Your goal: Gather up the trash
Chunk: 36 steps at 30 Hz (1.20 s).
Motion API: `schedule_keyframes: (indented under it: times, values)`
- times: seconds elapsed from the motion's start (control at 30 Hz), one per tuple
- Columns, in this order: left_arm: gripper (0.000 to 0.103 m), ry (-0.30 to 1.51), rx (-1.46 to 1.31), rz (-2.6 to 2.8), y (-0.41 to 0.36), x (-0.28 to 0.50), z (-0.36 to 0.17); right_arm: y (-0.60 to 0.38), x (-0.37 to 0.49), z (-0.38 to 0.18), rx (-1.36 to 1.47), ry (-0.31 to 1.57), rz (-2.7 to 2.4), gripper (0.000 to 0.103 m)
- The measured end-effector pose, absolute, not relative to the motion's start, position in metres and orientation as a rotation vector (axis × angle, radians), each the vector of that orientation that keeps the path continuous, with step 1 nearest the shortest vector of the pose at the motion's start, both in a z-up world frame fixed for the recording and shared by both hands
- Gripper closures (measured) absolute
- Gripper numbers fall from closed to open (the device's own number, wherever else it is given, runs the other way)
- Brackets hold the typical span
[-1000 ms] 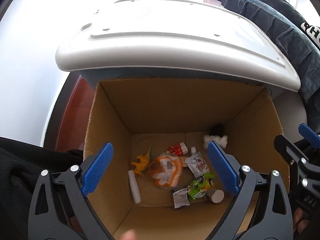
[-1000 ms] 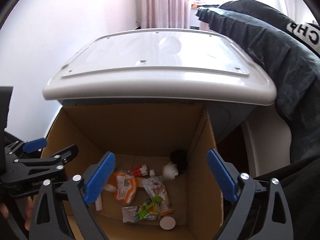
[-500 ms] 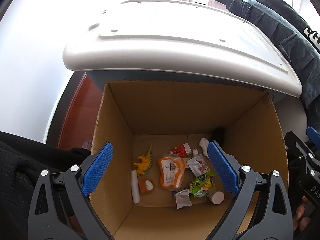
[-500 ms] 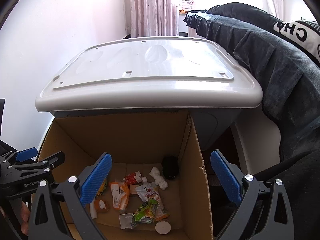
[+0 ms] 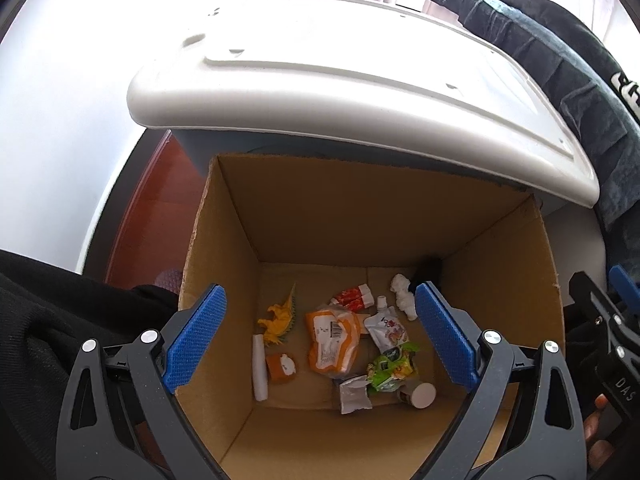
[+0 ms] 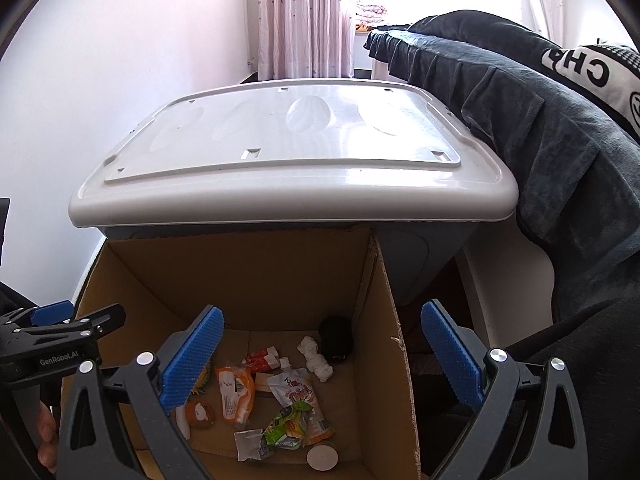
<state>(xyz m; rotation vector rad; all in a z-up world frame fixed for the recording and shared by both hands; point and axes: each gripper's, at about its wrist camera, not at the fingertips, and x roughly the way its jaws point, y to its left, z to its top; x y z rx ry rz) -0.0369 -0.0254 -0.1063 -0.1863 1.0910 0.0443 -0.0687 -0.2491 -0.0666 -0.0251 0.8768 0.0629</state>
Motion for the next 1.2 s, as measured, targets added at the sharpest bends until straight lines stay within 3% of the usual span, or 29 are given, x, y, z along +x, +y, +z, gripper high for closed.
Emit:
schedule_keyframes:
  times: [1.2]
  values:
    - [0.007,1.123,-0.184,0.023,-0.029,-0.037,-0.109,-0.245,-0.066,-0.071,-0.044,0.889,0.065,0.005]
